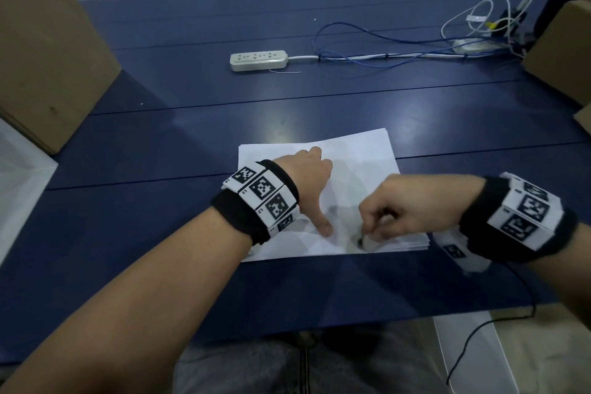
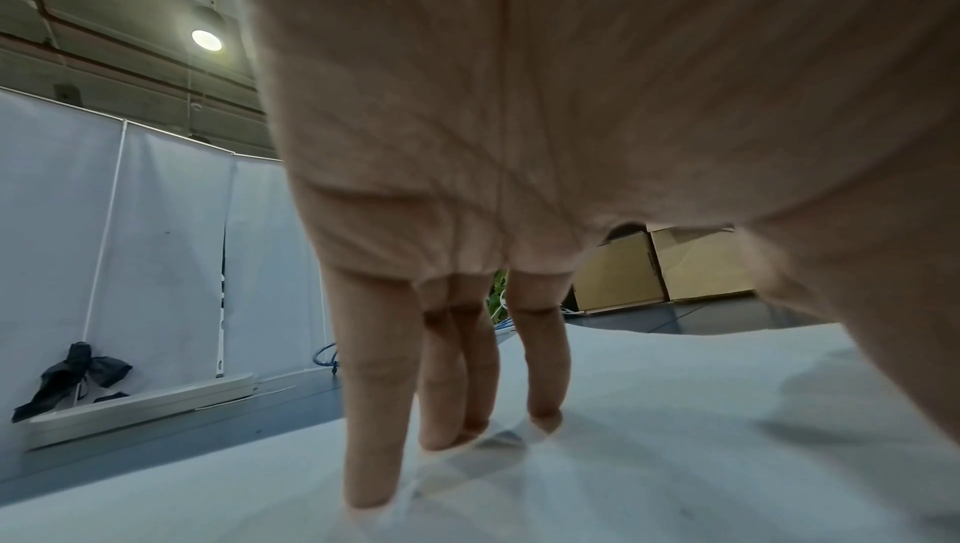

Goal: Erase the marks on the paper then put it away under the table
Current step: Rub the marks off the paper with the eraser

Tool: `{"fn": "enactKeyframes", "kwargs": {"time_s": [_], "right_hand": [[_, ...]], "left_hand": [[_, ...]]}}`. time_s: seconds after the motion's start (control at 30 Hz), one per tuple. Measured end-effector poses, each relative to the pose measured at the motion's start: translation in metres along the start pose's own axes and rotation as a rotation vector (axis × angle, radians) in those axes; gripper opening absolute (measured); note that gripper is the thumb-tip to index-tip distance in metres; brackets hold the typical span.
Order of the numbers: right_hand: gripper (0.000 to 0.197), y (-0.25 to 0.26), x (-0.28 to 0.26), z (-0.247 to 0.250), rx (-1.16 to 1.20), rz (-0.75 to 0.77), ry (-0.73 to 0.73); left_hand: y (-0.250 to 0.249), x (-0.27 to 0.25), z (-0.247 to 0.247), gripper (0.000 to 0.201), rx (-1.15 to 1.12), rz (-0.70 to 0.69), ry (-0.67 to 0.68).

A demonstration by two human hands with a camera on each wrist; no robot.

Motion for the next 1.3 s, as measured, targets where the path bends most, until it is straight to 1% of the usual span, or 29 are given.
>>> {"fn": "enactKeyframes", "kwargs": {"time_s": [0.03, 0.07, 0.1, 0.17, 0.2, 0.23, 0.27, 0.33, 0.37, 0.4, 0.43, 0.47, 0.5, 0.57, 0.6, 0.63, 0.67, 0.73, 0.8, 0.83, 0.87, 0.97, 1.0, 1.03, 1.13, 1.17, 1.2, 1.23, 1.3], "right_hand": [[0.005, 0.000, 0.000, -0.003, 0.009, -0.006, 0.028], [0.007, -0.001, 0.003, 0.002, -0.008, -0.005, 0.000], [0.009, -0.006, 0.008, 0.013, -0.038, -0.013, -0.074], [0.010, -0.016, 0.013, 0.040, -0.119, -0.080, -0.264], [0.012, -0.021, 0.013, 0.049, -0.148, -0.114, -0.331], [0.011, -0.023, 0.012, 0.050, -0.156, -0.112, -0.353], [0.007, -0.020, 0.010, 0.045, -0.145, -0.078, -0.322], [0.008, -0.007, 0.003, 0.021, -0.077, 0.003, -0.159], [0.008, -0.002, -0.001, 0.008, -0.031, 0.011, -0.077], [0.005, 0.001, -0.004, -0.001, -0.005, 0.009, -0.027], [0.004, 0.002, -0.004, -0.004, 0.002, 0.013, -0.014], [0.005, 0.000, -0.002, 0.000, -0.015, 0.021, -0.043], [0.006, -0.004, 0.001, 0.009, -0.042, 0.017, -0.108], [0.007, -0.016, 0.004, 0.032, -0.108, -0.062, -0.265], [0.007, -0.021, 0.003, 0.039, -0.128, -0.100, -0.320], [0.006, -0.023, 0.001, 0.040, -0.138, -0.103, -0.339], [0.003, -0.021, 0.000, 0.037, -0.137, -0.076, -0.310], [0.005, -0.009, -0.005, 0.017, -0.091, 0.006, -0.166], [0.007, -0.003, -0.008, 0.000, -0.030, 0.022, -0.041], [0.007, -0.004, -0.007, 0.000, -0.021, 0.018, -0.035], [0.007, -0.008, -0.003, 0.007, -0.037, 0.011, -0.076], [0.010, -0.025, 0.004, 0.041, -0.107, -0.096, -0.302], [0.011, -0.029, 0.002, 0.046, -0.123, -0.118, -0.332], [0.009, -0.028, 0.001, 0.044, -0.133, -0.106, -0.310], [0.009, -0.009, -0.008, 0.013, -0.068, -0.023, -0.082], [0.009, -0.006, -0.010, 0.006, -0.042, -0.015, -0.030], [0.008, -0.006, -0.010, 0.005, -0.034, -0.015, -0.020], [0.007, -0.010, -0.006, 0.011, -0.058, -0.025, -0.059], [0.007, -0.025, 0.004, 0.036, -0.130, -0.093, -0.226]], "left_hand": [[0.000, 0.000, 0.000, 0.094, 0.002, -0.001, 0.001], [-0.001, 0.000, 0.000, 0.094, 0.005, -0.002, 0.004], [-0.002, 0.001, 0.000, 0.094, 0.005, -0.003, 0.009], [-0.001, 0.000, 0.000, 0.092, -0.001, 0.001, 0.012], [-0.001, 0.000, 0.000, 0.092, -0.001, 0.003, 0.012], [-0.001, 0.000, 0.000, 0.092, 0.001, 0.003, 0.012], [0.000, 0.000, 0.000, 0.092, 0.005, 0.003, 0.011], [0.000, 0.000, 0.000, 0.094, 0.004, 0.003, 0.006], [0.000, 0.000, 0.000, 0.095, 0.006, 0.004, 0.000], [0.000, 0.000, 0.000, 0.095, 0.009, 0.003, -0.004], [-0.001, 0.000, 0.000, 0.095, 0.012, 0.000, -0.006], [-0.002, 0.000, 0.001, 0.095, 0.016, -0.004, -0.005], [-0.003, 0.000, 0.001, 0.094, 0.018, -0.009, 0.000], [-0.002, 0.000, 0.000, 0.094, 0.012, -0.014, 0.006], [-0.002, -0.001, 0.000, 0.094, 0.008, -0.014, 0.006], [-0.002, -0.001, 0.000, 0.094, 0.008, -0.013, 0.005], [-0.002, -0.001, 0.001, 0.094, 0.010, -0.012, 0.003], [-0.002, -0.001, 0.001, 0.094, 0.016, -0.013, 0.004], [-0.003, 0.000, 0.001, 0.094, 0.025, -0.013, 0.004], [-0.004, 0.000, 0.002, 0.093, 0.031, -0.014, 0.007], [-0.004, 0.000, 0.002, 0.092, 0.036, -0.013, 0.013], [-0.005, 0.000, 0.003, 0.090, 0.034, -0.008, 0.032], [-0.005, 0.000, 0.003, 0.089, 0.034, -0.006, 0.029], [-0.005, 0.000, 0.003, 0.089, 0.035, 0.000, 0.021], [-0.008, -0.002, 0.003, 0.087, 0.026, 0.028, -0.013], [-0.009, -0.002, 0.003, 0.086, 0.033, 0.033, -0.015], [-0.011, -0.002, 0.003, 0.086, 0.041, 0.034, -0.013], [-0.012, -0.001, 0.004, 0.085, 0.049, 0.032, -0.006], [-0.014, -0.001, 0.005, 0.082, 0.056, 0.029, 0.006]]}}
Point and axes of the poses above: each hand's wrist, its own x-axis towards the middle knuckle, its own z-axis out of the back of the hand, y = z × x, the point moved 8 cm from there along x, towards the middle knuckle, and after that the axes turned 8 degrees about x, right-handed, at the moved point
